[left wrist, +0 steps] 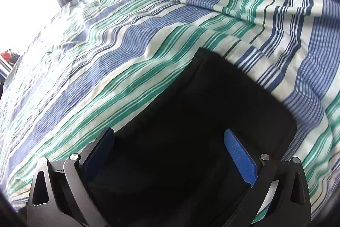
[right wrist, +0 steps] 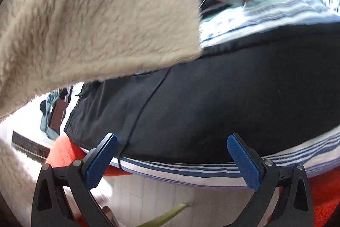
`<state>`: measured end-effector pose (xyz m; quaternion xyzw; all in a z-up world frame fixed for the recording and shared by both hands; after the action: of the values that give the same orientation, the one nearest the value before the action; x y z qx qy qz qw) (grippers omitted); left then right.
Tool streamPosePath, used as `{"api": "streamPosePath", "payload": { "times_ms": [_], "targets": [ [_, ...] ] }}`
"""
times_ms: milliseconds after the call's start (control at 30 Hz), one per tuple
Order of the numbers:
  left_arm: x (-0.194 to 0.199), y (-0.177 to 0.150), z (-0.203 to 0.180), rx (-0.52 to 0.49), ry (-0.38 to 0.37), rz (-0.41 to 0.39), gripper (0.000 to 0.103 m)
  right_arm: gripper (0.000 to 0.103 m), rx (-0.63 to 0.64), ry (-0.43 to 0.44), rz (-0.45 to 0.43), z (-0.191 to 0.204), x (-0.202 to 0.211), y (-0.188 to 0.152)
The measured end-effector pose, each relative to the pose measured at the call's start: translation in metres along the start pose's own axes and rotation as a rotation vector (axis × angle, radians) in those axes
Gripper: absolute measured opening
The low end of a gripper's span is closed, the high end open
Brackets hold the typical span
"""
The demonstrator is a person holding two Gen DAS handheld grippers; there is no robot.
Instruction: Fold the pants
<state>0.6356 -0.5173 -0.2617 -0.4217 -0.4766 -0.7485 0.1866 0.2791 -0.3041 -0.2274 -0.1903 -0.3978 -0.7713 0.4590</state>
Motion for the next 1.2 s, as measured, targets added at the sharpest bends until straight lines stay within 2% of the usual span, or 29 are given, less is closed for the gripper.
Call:
{"api": "streamPosePath", "payload": {
  "times_ms": [67, 133, 167, 267, 333, 467, 567, 667, 733, 767, 800, 867, 933, 1000, 1033, 1100, 1133, 1167, 1200],
  "targets": [
    [0.003, 0.007, -0.007, -0.005, 0.001, 0.022, 0.103, 0.102, 0.009, -0.003, -0.010, 0.004, 0.002, 0.007],
    [0.016, 0.005, 0.002, -0.004, -0.004, 0.029, 0.103, 0.102, 0.027, -0.006, -0.021, 0.008, 0.004, 0.008],
    [0.014, 0.011, 0.012, -0.005, 0.010, 0.038, 0.102, 0.102, 0.033, -0.010, -0.024, 0.009, 0.003, 0.009],
    [0.047, -0.015, 0.071, 0.032, 0.028, 0.054, 0.102, 0.102, 0.042, -0.018, -0.022, 0.009, 0.004, 0.011],
    [0.068, -0.050, 0.121, 0.068, 0.053, 0.074, 0.102, 0.102, 0.055, -0.027, -0.022, 0.007, 0.006, 0.014],
    [0.096, -0.142, 0.239, 0.174, 0.197, 0.168, 0.102, 0.102, 0.085, -0.053, -0.018, 0.014, 0.000, 0.013],
    [0.115, -0.218, 0.343, 0.365, 0.319, 0.264, 0.102, 0.102, 0.105, -0.083, -0.012, 0.016, -0.005, 0.011],
    [0.136, -0.295, 0.429, 0.586, 0.429, 0.355, 0.102, 0.102, 0.126, -0.115, -0.015, 0.017, -0.007, 0.011],
    [0.171, -0.336, 0.472, 0.741, 0.482, 0.350, 0.101, 0.102, 0.141, -0.142, -0.033, 0.016, -0.005, 0.013],
    [0.193, -0.351, 0.485, 0.816, 0.463, 0.312, 0.101, 0.102, 0.152, -0.157, -0.049, 0.017, -0.004, 0.015],
    [0.216, -0.361, 0.491, 0.872, 0.423, 0.265, 0.101, 0.102, 0.164, -0.163, -0.067, 0.020, -0.003, 0.015],
    [0.246, -0.366, 0.480, 0.900, 0.352, 0.168, 0.101, 0.102, 0.202, -0.145, -0.102, 0.028, 0.001, 0.018],
    [0.278, -0.374, 0.446, 0.840, 0.285, 0.084, 0.102, 0.102, 0.255, -0.133, -0.125, 0.034, 0.000, 0.023],
    [0.283, -0.365, 0.385, 0.742, 0.194, 0.041, 0.102, 0.102, 0.305, -0.133, -0.138, 0.040, -0.005, 0.032],
    [0.287, -0.372, 0.353, 0.685, 0.146, 0.039, 0.102, 0.102, 0.319, -0.112, -0.136, 0.042, -0.009, 0.035],
    [0.281, -0.389, 0.289, 0.547, 0.087, 0.098, 0.102, 0.102, 0.313, -0.060, -0.077, 0.038, -0.029, 0.040],
    [0.273, -0.406, 0.258, 0.479, 0.096, 0.152, 0.102, 0.102, 0.293, -0.090, -0.043, 0.026, -0.037, 0.043],
    [0.264, -0.423, 0.241, 0.437, 0.130, 0.213, 0.102, 0.100, 0.259, -0.170, -0.025, 0.007, -0.041, 0.046],
    [0.257, -0.437, 0.238, 0.441, 0.155, 0.238, 0.103, 0.096, 0.209, -0.241, -0.034, -0.014, -0.038, 0.051]
  ]
}}
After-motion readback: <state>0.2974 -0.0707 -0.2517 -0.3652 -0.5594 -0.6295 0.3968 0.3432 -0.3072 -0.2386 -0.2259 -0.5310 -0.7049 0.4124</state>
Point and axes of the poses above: each gripper's, at about its wrist camera, not at the fingertips, and x roughly against the way its jaws point, z to its left, y to its top, the point moved 4 cm from there along -x, roughly the way its jaws point, and after that the axes turned 6 degrees about -z, right-handed, at the moved point
